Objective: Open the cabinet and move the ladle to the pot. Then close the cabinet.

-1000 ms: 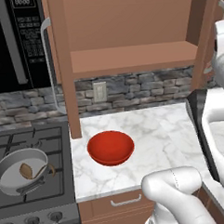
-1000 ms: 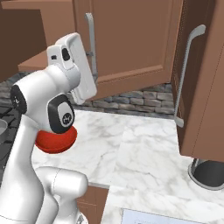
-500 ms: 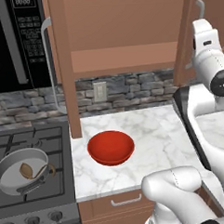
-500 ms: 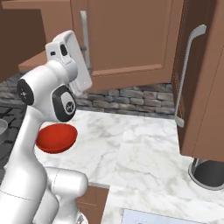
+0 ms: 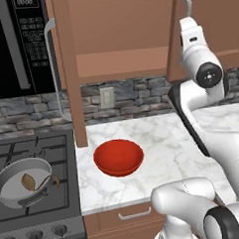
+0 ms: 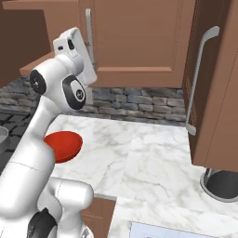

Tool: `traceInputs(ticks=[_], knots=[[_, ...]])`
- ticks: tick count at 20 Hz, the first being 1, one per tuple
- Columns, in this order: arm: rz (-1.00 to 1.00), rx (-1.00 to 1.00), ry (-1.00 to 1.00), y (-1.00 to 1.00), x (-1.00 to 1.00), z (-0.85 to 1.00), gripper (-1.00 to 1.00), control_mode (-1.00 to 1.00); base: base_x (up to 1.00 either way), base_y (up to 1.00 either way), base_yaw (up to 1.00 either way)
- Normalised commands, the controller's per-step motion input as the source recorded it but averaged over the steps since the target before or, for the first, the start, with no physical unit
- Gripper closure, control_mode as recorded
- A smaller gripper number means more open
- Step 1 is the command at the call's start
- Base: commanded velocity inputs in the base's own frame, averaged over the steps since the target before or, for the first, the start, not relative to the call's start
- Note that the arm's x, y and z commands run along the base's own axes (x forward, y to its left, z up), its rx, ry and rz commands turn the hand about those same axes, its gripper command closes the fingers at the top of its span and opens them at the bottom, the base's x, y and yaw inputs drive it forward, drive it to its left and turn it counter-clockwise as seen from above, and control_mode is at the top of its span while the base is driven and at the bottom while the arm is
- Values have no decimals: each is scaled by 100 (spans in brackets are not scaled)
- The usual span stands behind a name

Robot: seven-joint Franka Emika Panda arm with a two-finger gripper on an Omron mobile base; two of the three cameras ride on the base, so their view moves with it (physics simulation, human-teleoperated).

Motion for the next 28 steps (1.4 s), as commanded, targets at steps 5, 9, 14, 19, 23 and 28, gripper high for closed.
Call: traceInputs(ticks=[5, 9, 14, 19, 23, 28], knots=[[4, 0, 0, -2, 84, -7, -100, -100, 0, 0, 0], [4, 0, 0, -3, 68, -1, -100, -100, 0, 0, 0], [2, 0, 2, -2, 48, 0, -100, -100, 0, 0, 0], [1, 0, 2, -2, 20, -1, -100, -100, 0, 0, 0], [0, 0, 0, 0, -42, 2, -100, -100, 0, 0, 0], [0, 0, 0, 0, -52, 9, -100, -100, 0, 0, 0]])
